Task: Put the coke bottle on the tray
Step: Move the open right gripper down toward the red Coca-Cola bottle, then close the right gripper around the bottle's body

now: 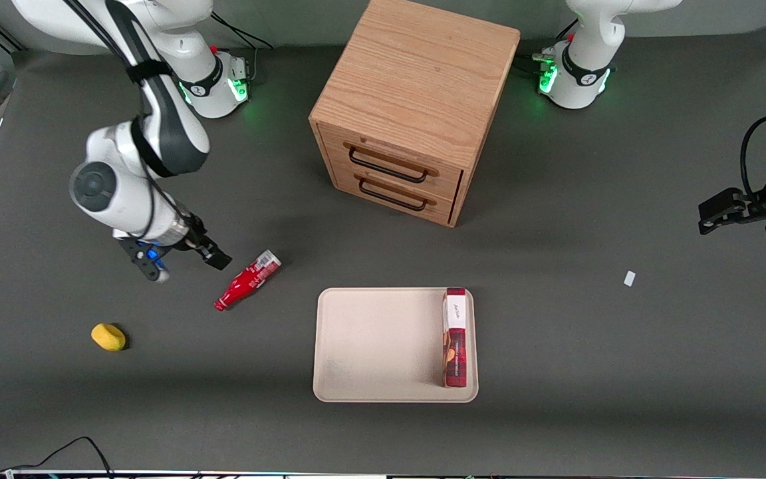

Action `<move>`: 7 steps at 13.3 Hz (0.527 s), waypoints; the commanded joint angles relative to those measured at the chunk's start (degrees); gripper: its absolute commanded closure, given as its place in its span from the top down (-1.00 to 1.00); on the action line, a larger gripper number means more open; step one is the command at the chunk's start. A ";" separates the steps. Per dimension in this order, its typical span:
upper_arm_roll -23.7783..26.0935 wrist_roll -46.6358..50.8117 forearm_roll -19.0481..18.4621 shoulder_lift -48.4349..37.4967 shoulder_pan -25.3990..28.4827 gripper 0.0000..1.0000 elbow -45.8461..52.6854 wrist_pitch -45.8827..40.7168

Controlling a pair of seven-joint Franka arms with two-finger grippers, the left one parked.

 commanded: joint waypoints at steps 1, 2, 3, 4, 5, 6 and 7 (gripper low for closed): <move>0.58 3.47 0.13 3.79 0.05 1.00 -1.57 7.14; 0.58 3.81 0.12 5.37 0.57 1.00 -1.93 9.70; 0.50 4.43 -0.05 7.04 1.10 1.00 -1.93 11.12; 0.50 5.04 -0.66 8.10 1.11 1.00 -1.93 12.52; 0.50 5.05 -1.62 8.98 1.02 1.00 -2.02 13.75; 0.50 5.05 -2.42 9.86 1.02 1.00 -2.02 15.16; 0.50 5.05 -2.51 11.09 1.02 1.00 -2.02 16.74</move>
